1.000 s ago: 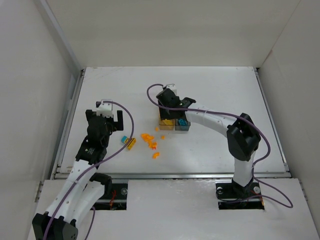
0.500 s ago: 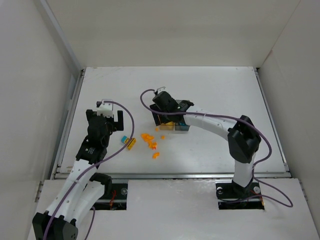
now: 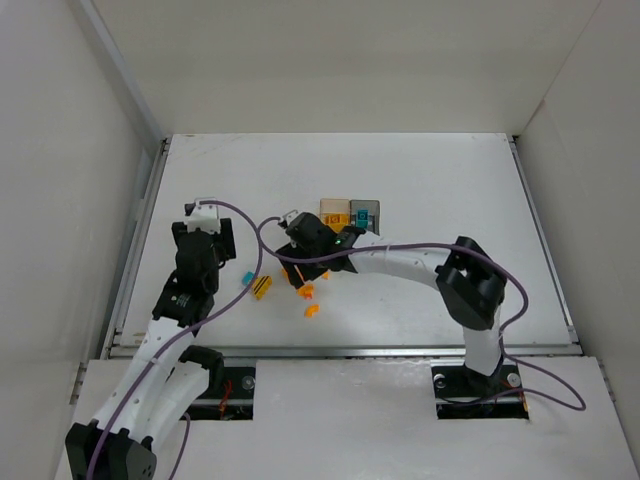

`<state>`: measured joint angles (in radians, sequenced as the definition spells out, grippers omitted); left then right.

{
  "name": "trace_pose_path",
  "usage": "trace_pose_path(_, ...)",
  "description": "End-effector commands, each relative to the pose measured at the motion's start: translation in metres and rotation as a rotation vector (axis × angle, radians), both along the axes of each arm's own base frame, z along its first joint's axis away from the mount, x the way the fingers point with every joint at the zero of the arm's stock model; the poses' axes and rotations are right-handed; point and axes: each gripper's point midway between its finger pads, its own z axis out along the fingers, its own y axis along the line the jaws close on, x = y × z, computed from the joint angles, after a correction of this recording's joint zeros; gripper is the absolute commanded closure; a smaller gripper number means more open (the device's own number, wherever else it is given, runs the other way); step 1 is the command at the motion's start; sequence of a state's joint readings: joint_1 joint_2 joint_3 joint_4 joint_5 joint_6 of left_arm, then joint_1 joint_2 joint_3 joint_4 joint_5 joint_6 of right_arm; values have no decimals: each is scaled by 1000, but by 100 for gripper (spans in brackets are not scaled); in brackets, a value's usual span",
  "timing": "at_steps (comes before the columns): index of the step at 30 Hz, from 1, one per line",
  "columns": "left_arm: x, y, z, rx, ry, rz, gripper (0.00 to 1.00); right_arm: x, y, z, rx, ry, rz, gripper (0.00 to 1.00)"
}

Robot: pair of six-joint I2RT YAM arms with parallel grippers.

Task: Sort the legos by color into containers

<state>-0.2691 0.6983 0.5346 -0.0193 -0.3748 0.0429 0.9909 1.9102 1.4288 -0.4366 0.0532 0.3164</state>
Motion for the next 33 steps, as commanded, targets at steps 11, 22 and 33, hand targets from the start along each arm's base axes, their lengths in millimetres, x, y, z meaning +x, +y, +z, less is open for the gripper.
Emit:
trace_pose_path(11, 0, 17, 17, -35, -66, 107, 38, 29, 35, -13, -74, -63, -4, 27)
trace_pose_path(22, 0, 17, 15, -35, -66, 107, 38, 43, 51, -33, -122, -91, 63, 38)
trace_pose_path(33, 0, 19, 15, -24, -65, 113, 38, 38, 52, -48, -142, -61, 87, 72)
